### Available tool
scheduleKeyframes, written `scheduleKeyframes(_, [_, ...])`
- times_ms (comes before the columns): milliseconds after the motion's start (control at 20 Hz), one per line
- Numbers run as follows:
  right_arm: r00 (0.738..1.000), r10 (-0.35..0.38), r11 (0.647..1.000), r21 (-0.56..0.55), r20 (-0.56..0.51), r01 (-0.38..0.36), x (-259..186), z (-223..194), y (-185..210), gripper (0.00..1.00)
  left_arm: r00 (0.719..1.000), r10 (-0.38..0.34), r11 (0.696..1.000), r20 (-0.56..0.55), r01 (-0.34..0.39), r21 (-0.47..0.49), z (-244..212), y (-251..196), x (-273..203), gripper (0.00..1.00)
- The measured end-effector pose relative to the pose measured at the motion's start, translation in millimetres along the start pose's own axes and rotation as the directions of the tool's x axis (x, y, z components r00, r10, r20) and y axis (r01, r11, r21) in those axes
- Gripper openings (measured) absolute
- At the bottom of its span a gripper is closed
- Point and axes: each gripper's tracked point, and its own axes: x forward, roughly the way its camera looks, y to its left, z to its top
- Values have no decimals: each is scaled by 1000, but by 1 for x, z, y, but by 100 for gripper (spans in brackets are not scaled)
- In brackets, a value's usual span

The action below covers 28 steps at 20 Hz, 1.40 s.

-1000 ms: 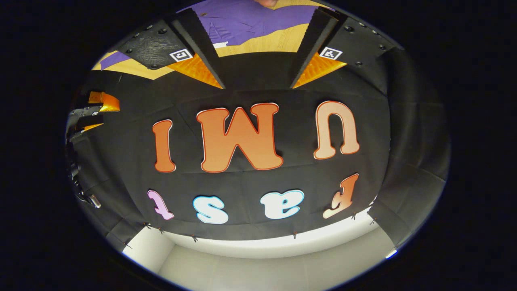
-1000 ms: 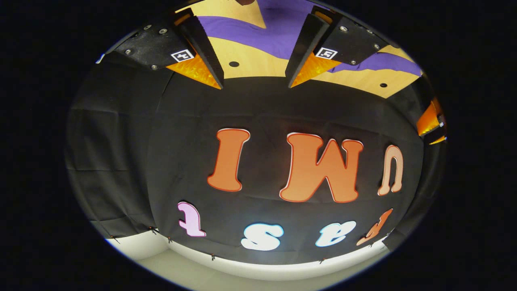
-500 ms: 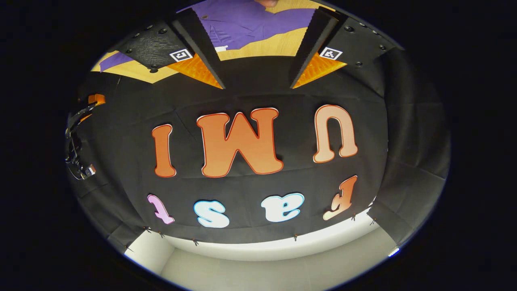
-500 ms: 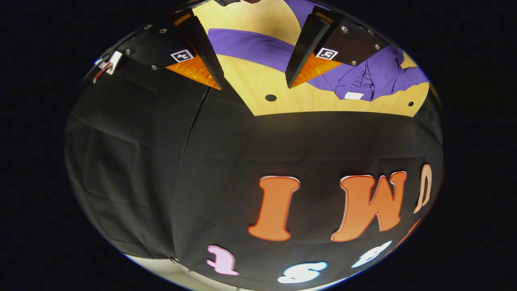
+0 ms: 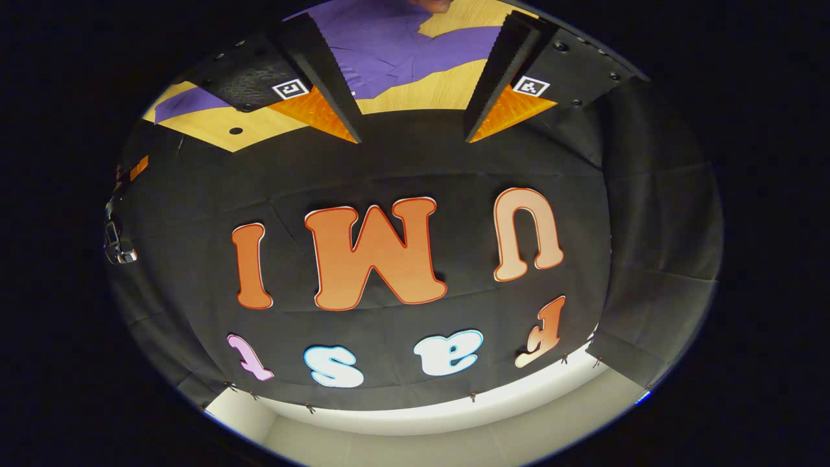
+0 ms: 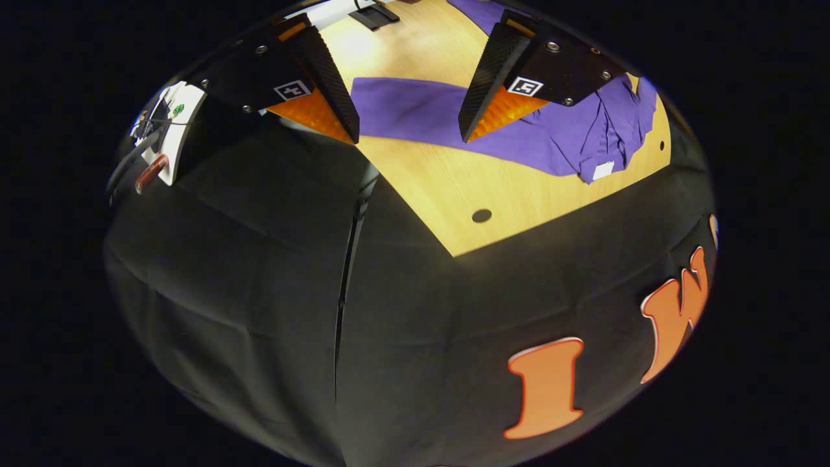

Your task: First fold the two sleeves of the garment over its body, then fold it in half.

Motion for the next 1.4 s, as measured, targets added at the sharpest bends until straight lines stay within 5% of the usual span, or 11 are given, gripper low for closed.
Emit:
scheduleKeyframes(350, [961, 4, 1000, 9, -277, -2, 59, -33, -20, 94, 994, 65, 998, -90, -64, 10, -24, 9, -9, 100])
scheduleKeyframes(550, [884, -37, 999, -18, -466, 32, 84, -77, -34, 94, 981, 107, 994, -163, -100, 48, -47, 12, -17, 100])
scheduleKeyframes(700, [834, 2, 998, 56, -552, 35, 99, -101, -30, 94, 972, 121, 991, -199, -109, 73, -56, 13, -27, 100])
scheduleKeyframes(1300, [740, -63, 992, 39, -669, 120, 137, -145, -45, 93, 929, 163, 982, -331, -121, 143, -97, 2, -53, 98])
scheduleKeyframes(1400, [755, -81, 991, 26, -651, 129, 141, -139, -43, 92, 926, 164, 980, -339, -114, 162, -99, 2, -57, 98])
